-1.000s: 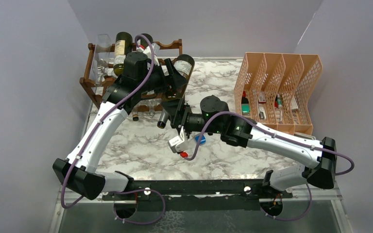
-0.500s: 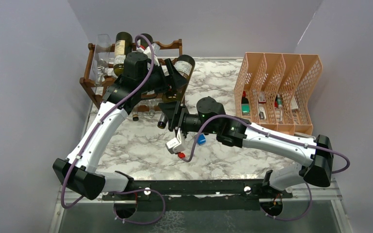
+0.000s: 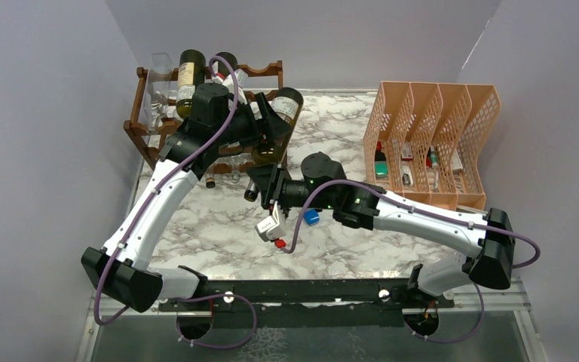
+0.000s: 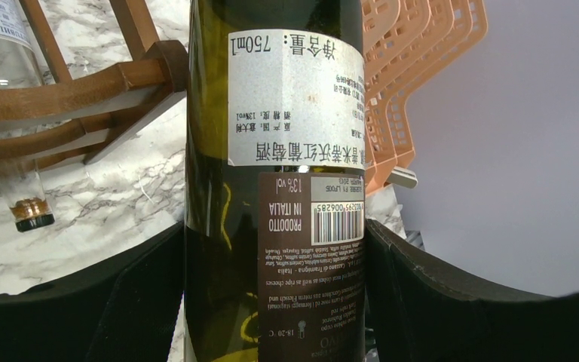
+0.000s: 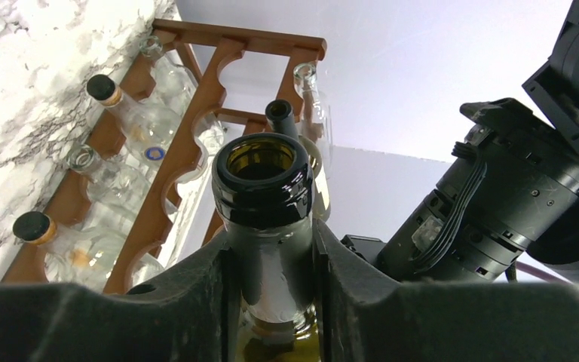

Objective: Take the wine bottle off the wine rack

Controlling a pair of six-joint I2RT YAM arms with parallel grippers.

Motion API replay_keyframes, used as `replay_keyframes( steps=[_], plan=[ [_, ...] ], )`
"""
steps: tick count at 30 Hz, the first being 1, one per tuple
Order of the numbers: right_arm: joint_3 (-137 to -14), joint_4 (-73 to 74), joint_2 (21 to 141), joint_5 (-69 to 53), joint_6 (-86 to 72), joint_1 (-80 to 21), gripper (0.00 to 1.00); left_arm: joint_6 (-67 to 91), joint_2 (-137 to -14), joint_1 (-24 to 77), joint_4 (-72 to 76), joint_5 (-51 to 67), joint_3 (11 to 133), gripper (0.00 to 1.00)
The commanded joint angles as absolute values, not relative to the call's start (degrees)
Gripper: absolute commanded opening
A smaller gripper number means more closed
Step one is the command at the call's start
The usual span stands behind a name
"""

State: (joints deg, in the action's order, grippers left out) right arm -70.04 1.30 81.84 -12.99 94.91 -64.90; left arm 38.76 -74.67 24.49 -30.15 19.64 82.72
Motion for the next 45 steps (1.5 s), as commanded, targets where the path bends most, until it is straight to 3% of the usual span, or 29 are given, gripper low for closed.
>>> replay_keyframes(
  steps=[1,5,9,15,24,35,45],
  plan=[
    [-70.1,-4.0,80.7,-15.2,92.1,-65.8,0.33,40.0,-71.8,24.9,-24.2,21.7,82.6,0.52],
    [-68.8,-7.3,79.2,-13.8,92.4,-66.3,0.26,40.1,-71.6,24.9,-23.9,21.9,82.2,0.55],
    [-69.2,-8.8,77.8,-11.6,91.9,-67.4,0.16,40.3,-71.5,24.9,-23.8,22.0,81.6,0.67],
    [-69.6,-11.1,75.3,-9.0,90.0,-68.2,0.02,40.6,-71.6,24.9,-23.3,22.8,80.0,0.98],
    [-68.9,-5.3,73.2,-5.9,83.4,-68.2,0.01,38.5,-70.2,24.9,-23.7,20.0,79.0,0.99],
    [-57.9,-8.1,66.5,0.0,70.1,-68.2,0.01,34.5,-67.1,24.9,-27.5,11.5,77.8,0.99],
    [-55.4,-12.2,67.8,1.3,45.8,-61.1,0.01,30.0,-59.2,24.9,-32.8,-2.1,79.4,0.99]
  ],
)
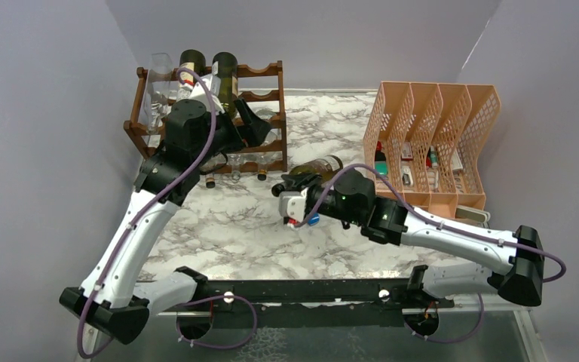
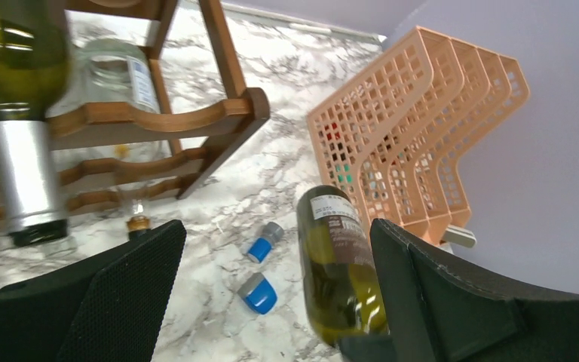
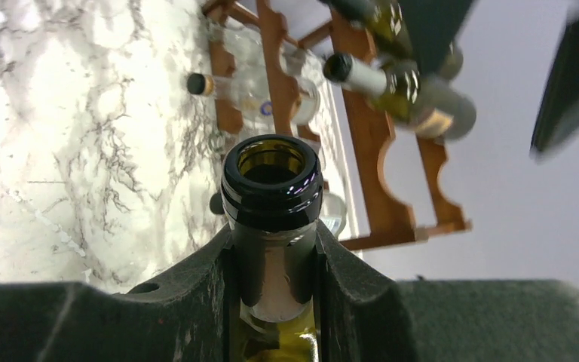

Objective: Take the wine bottle off the wine rack

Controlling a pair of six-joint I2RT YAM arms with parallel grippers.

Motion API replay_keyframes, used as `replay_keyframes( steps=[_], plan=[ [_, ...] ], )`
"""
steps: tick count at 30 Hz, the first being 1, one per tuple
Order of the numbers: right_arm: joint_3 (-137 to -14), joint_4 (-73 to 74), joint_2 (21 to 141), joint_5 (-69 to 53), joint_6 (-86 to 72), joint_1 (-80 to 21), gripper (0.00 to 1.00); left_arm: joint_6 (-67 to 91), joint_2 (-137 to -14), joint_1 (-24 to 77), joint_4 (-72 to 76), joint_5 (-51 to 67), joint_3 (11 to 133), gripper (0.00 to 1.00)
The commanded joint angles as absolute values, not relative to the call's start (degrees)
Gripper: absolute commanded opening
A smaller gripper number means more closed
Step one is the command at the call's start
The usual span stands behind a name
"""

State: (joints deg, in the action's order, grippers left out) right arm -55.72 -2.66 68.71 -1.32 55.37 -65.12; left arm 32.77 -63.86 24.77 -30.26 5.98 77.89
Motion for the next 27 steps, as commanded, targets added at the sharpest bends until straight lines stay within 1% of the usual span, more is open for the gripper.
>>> replay_keyframes(
  steps=[1,8,13,21,27],
  plan=[
    [-55.0,-13.6,68.1,1.2,44.5,-60.1,0.01,29.8,-58.2,24.9,-32.9,-2.8,79.0,0.99],
    [-56.3,-21.6,71.0,1.8,32.1,-49.7,0.01,29.9,-53.0,24.9,-35.2,-3.1,76.6,0.99],
    [-60.9,-22.7,75.7,1.0,26.3,-43.4,0.01,30.3,-50.0,24.9,-37.5,-3.0,74.5,0.99],
    [-64.5,-29.7,83.7,-5.7,15.1,-31.9,0.01,33.3,-45.6,24.9,-39.4,-0.8,70.7,0.99],
    [-64.2,-37.2,87.5,-7.4,9.4,-28.2,0.01,34.7,-42.6,24.9,-40.0,0.7,67.8,0.99]
  ],
)
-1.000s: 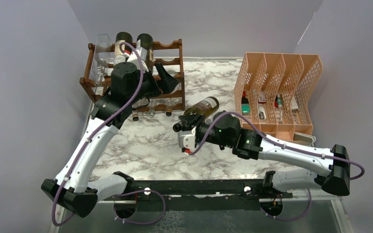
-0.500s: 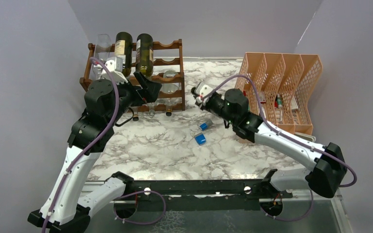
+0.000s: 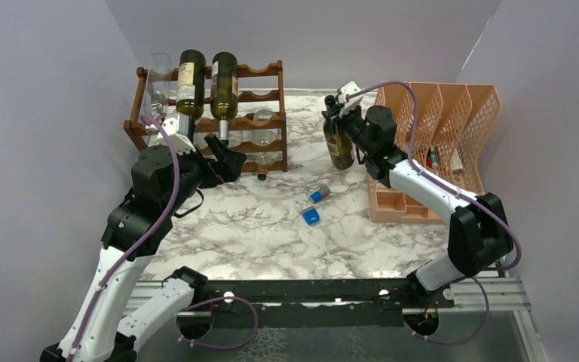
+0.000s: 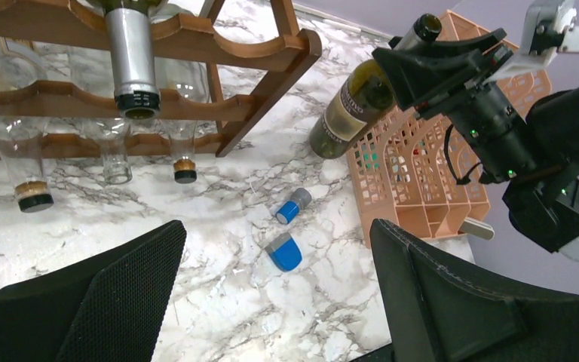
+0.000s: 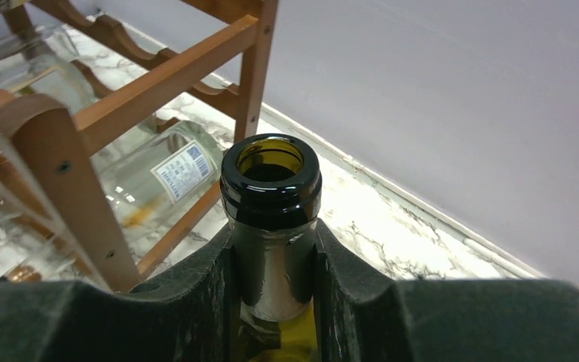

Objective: Take the wine bottle off the wine rack

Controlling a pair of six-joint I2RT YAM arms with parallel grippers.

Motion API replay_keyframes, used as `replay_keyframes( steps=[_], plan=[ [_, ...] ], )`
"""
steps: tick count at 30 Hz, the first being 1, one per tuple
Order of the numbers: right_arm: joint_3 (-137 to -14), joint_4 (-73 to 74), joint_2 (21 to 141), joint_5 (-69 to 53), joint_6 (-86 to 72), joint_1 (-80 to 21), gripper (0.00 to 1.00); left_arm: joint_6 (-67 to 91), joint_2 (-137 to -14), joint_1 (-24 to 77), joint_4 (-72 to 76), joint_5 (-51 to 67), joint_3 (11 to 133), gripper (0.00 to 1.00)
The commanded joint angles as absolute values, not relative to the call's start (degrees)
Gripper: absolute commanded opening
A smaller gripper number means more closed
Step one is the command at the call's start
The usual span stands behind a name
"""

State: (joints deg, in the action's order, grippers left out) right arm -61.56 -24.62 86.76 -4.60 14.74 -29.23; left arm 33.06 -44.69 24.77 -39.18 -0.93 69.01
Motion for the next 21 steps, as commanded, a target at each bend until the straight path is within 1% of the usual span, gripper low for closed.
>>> replay_keyframes(
  steps=[1,6,8,14,21],
  plan=[
    [-64.2,-38.0,87.9,-7.3,8.7,-27.9,0.01,34.7,-42.3,24.9,-40.3,0.5,67.7,0.99],
    [-61.5,-44.6,88.8,-5.5,3.0,-26.3,0.01,34.2,-41.7,24.9,-40.8,-0.4,68.3,0.99],
    [-60.8,-46.4,89.4,-5.7,3.1,-25.8,0.01,33.6,-41.9,24.8,-40.8,-0.6,68.9,0.99],
    [-60.3,-47.7,91.0,-1.8,3.8,-24.2,0.01,31.6,-42.5,24.8,-42.7,-3.1,71.3,0.99],
    [-58.9,-49.7,93.2,1.8,2.1,-22.2,0.01,32.0,-42.0,24.9,-42.8,-3.1,71.2,0.99]
  ],
)
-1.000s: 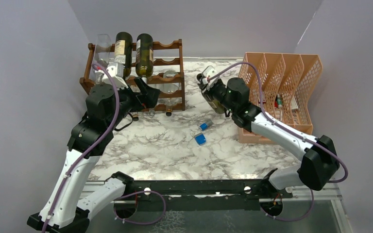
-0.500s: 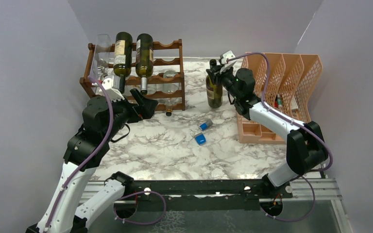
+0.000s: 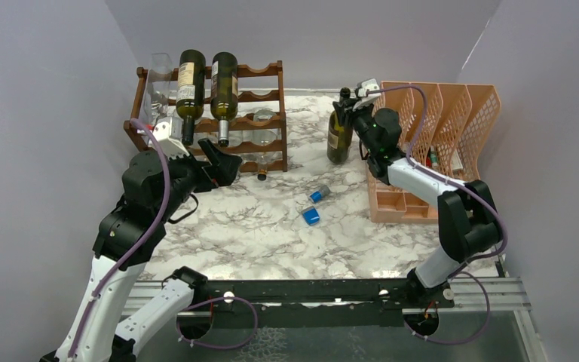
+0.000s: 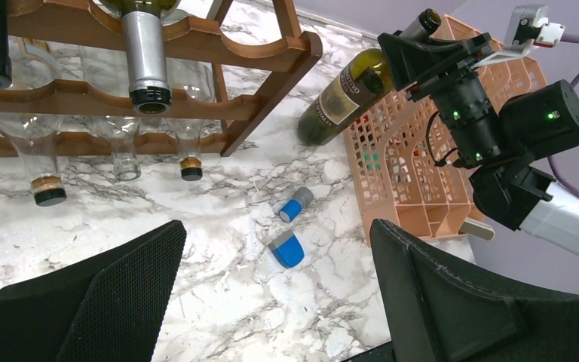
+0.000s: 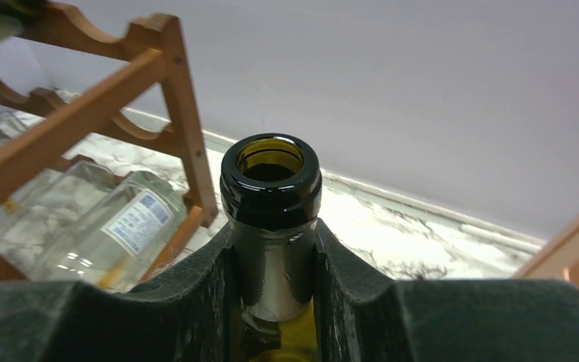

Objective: Take the wine bottle off the wine rack

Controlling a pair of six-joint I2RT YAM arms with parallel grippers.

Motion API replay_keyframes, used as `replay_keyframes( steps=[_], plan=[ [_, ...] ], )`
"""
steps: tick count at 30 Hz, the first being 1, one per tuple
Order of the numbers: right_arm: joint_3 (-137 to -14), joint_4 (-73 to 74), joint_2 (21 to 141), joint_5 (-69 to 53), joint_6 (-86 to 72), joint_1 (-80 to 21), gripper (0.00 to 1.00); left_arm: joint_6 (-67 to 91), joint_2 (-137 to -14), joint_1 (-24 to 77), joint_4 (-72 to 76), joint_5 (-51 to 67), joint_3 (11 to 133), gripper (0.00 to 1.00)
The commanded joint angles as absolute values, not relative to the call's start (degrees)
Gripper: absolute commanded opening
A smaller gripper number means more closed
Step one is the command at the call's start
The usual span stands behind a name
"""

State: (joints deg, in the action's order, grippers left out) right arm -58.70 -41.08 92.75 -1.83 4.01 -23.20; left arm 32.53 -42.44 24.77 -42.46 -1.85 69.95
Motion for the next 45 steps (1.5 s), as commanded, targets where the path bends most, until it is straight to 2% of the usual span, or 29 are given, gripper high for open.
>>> replay_keyframes(
  steps=[1,9,15,22,25,30,33,34,35,45],
  plan=[
    [-58.7,-50.0,93.3,2.1,2.2,-22.2,0.01,32.0,-41.9,24.9,-42.8,-3.0,71.1,0.99],
    [-58.0,-51.7,96.1,7.6,1.7,-22.1,0.01,32.1,-41.2,24.9,-43.2,-3.4,70.9,0.99],
    [-56.2,-52.4,96.7,7.3,1.7,-22.0,0.02,32.3,-40.8,24.9,-43.4,-3.5,70.6,0.99],
    [-54.8,-51.7,96.2,7.4,2.2,-22.0,0.26,32.5,-41.3,24.9,-43.4,-3.3,70.5,0.99],
    [-54.9,-50.1,95.4,6.5,3.0,-22.0,0.47,32.6,-41.6,24.9,-43.4,-3.4,70.5,0.99],
    [-55.7,-46.3,92.9,4.0,4.2,-22.0,0.67,32.7,-41.7,24.9,-43.4,-3.4,70.5,0.99],
    [-55.8,-42.8,90.3,3.4,4.3,-21.9,0.83,32.7,-41.6,24.9,-43.4,-3.6,70.3,0.99],
    [-56.0,-40.8,89.3,3.3,4.2,-22.0,0.95,32.7,-41.6,24.9,-43.4,-3.7,70.4,0.99],
    [-56.1,-38.7,88.0,3.2,4.2,-22.0,1.00,32.6,-41.7,24.9,-43.3,-3.7,70.5,0.99],
    [-49.4,-19.5,69.6,2.7,5.6,-22.0,1.00,29.6,-42.9,24.9,-43.3,-5.7,71.0,0.99]
  ],
)
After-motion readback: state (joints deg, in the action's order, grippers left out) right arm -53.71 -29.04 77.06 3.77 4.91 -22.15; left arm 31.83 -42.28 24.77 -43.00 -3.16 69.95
